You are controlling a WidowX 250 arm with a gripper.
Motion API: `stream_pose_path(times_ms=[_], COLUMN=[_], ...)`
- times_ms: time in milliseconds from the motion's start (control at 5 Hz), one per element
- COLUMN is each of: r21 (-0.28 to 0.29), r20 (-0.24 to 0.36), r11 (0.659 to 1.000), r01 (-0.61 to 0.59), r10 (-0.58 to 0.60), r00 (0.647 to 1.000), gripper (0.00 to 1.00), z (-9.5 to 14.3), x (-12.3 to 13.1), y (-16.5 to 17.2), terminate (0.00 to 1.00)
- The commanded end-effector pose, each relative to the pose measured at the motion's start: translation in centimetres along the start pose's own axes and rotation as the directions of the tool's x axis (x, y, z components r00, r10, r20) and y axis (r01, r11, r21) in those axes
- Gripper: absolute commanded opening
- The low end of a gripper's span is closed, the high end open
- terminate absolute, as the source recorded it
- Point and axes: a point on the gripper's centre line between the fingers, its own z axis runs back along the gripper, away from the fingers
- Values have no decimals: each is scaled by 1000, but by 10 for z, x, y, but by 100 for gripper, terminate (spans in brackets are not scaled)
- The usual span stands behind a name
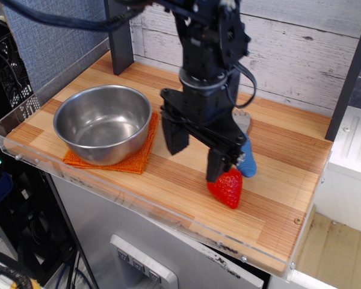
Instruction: Move the red object in front of the blue fork.
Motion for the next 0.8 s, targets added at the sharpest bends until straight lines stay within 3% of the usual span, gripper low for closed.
stream_pose_path(times_ms=[0, 200, 600], r21=[33, 12, 0], r20=[79, 89, 52], r11=[992, 981, 985], r01=[-123, -192, -170], r10=[120, 190, 170], r00=[990, 978, 984], gripper=[100, 100, 100], z=[40, 54, 52], x=[-14, -17, -13], y=[29, 41, 47], terminate=[0, 0, 0])
